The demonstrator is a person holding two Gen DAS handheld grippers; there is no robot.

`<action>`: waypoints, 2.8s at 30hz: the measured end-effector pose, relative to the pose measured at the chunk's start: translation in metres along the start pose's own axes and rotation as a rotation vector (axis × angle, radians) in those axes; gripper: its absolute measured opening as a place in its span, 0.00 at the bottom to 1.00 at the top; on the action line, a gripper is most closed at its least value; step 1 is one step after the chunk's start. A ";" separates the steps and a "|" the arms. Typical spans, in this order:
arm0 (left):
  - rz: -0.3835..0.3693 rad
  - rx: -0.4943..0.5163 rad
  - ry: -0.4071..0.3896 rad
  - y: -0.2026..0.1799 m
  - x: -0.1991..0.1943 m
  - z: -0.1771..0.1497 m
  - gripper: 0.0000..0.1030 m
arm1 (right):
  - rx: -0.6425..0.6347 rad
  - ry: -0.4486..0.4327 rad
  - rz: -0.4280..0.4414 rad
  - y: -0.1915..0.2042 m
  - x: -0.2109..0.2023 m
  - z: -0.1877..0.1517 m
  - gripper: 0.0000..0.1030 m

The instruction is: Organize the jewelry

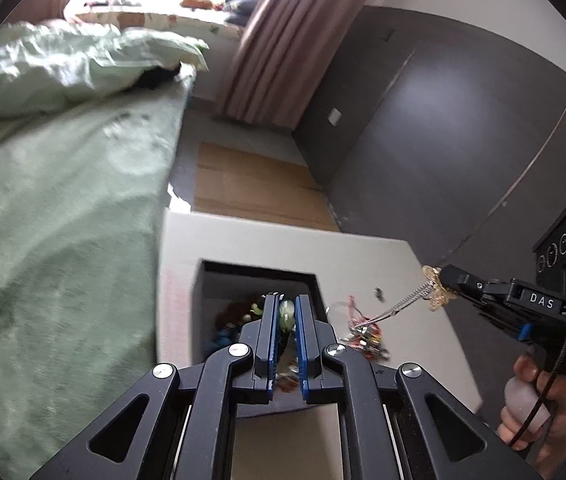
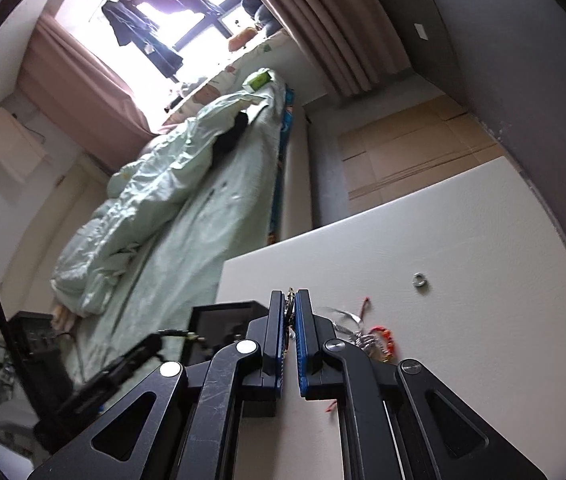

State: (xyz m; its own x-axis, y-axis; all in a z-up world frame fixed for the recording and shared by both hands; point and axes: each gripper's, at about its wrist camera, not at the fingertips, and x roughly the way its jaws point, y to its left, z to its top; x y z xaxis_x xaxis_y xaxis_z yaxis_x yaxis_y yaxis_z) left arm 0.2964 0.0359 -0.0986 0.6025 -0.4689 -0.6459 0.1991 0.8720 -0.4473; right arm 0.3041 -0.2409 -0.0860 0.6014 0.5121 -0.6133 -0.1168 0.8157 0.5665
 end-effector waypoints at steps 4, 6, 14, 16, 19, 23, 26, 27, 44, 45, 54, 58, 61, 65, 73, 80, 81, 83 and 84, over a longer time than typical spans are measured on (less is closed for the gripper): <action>-0.032 -0.030 0.027 0.003 0.002 0.001 0.23 | 0.031 0.006 0.087 0.002 -0.002 -0.002 0.07; -0.040 -0.040 0.003 0.004 -0.003 0.001 0.52 | 0.027 -0.004 0.109 0.007 -0.004 -0.003 0.07; -0.060 -0.058 -0.103 0.010 -0.029 0.005 0.73 | -0.057 -0.076 0.142 0.032 -0.026 -0.003 0.07; -0.062 -0.069 -0.108 0.013 -0.032 0.007 0.73 | -0.074 -0.090 0.153 0.038 -0.030 0.000 0.07; -0.065 -0.075 -0.125 0.017 -0.038 0.009 0.73 | -0.103 -0.103 0.169 0.048 -0.035 0.003 0.07; -0.057 -0.078 -0.143 0.020 -0.043 0.011 0.73 | -0.124 -0.123 0.197 0.059 -0.041 0.005 0.07; -0.059 -0.085 -0.153 0.023 -0.046 0.013 0.73 | -0.137 -0.127 0.220 0.068 -0.043 0.007 0.07; -0.060 -0.089 -0.158 0.025 -0.047 0.013 0.73 | -0.143 -0.130 0.228 0.072 -0.045 0.007 0.07; -0.079 -0.135 -0.194 0.038 -0.058 0.016 0.73 | -0.412 -0.150 0.055 0.152 -0.074 0.020 0.05; -0.081 -0.143 -0.194 0.040 -0.059 0.016 0.73 | -0.443 -0.132 0.020 0.156 -0.072 0.019 0.05; -0.093 -0.191 -0.204 0.050 -0.064 0.015 0.73 | -0.510 0.067 -0.173 0.136 -0.045 0.014 0.05; -0.090 -0.194 -0.209 0.050 -0.066 0.015 0.73 | -0.486 0.085 -0.141 0.130 -0.043 0.013 0.05; -0.088 -0.199 -0.206 0.051 -0.066 0.015 0.73 | -0.486 0.098 -0.122 0.131 -0.039 0.008 0.05; -0.079 -0.198 -0.204 0.052 -0.067 0.014 0.73 | -0.477 0.123 -0.089 0.136 -0.024 0.000 0.05; -0.059 -0.188 -0.186 0.052 -0.068 0.014 0.73 | -0.431 0.215 0.003 0.131 0.035 -0.020 0.05; -0.034 -0.144 -0.152 0.039 -0.057 0.015 0.73 | -0.357 0.219 0.067 0.103 0.050 -0.019 0.50; -0.029 -0.133 -0.145 0.035 -0.055 0.015 0.73 | -0.340 0.210 0.069 0.096 0.044 -0.016 0.50; -0.024 -0.111 -0.134 0.028 -0.051 0.014 0.73 | -0.299 0.192 0.071 0.081 0.029 -0.010 0.50; -0.020 -0.090 -0.126 0.021 -0.048 0.013 0.73 | -0.292 0.183 0.066 0.076 0.023 -0.008 0.50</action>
State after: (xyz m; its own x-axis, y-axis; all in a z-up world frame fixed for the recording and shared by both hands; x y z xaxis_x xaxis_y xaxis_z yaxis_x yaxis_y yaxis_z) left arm 0.2816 0.0790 -0.0690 0.6925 -0.4596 -0.5561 0.1452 0.8438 -0.5166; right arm 0.3024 -0.1648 -0.0615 0.4366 0.5842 -0.6842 -0.3873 0.8084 0.4432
